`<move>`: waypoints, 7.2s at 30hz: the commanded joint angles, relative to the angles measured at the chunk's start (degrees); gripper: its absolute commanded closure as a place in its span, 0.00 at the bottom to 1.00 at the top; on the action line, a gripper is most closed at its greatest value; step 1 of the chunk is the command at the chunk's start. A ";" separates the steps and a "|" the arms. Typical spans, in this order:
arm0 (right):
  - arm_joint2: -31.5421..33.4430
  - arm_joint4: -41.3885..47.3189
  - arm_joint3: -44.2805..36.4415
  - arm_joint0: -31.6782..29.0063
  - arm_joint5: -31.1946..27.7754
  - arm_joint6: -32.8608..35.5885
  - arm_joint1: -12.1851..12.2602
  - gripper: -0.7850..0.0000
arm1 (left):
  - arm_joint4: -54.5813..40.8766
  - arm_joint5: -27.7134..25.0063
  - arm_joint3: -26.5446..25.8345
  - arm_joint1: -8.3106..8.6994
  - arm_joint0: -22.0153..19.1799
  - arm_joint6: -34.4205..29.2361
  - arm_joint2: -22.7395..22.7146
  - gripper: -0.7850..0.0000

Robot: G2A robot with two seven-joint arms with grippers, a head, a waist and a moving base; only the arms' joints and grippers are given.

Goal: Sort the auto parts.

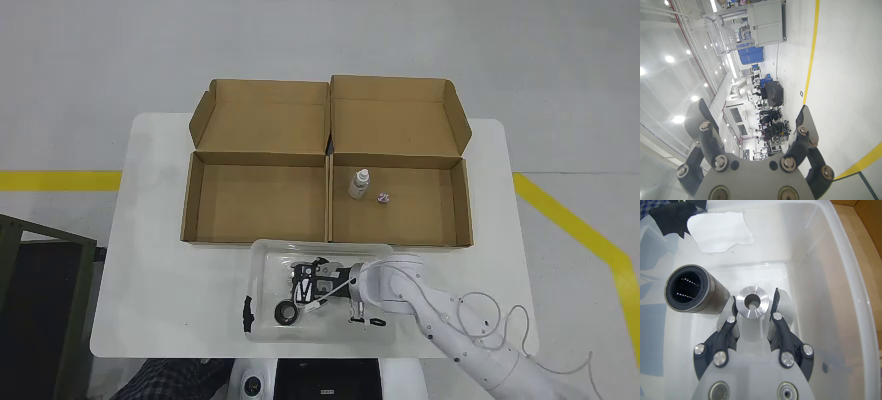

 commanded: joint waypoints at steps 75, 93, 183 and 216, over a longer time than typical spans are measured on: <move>22.33 38.44 -11.80 -6.86 -2.62 -8.37 3.11 1.00 | 0.00 0.00 0.00 0.00 0.00 0.00 0.00 0.00; 22.33 38.44 -11.80 -6.86 -2.62 -8.37 3.11 1.00 | 0.00 0.00 0.00 0.00 0.00 0.00 0.00 0.00; 3.72 11.84 -7.90 9.71 17.37 16.21 -7.23 0.50 | 0.00 0.00 0.00 0.00 0.00 0.00 0.00 0.00; 9.15 -0.97 -22.74 -13.45 -3.20 16.62 -0.81 0.20 | 0.00 0.00 0.00 0.00 0.00 0.00 0.00 0.00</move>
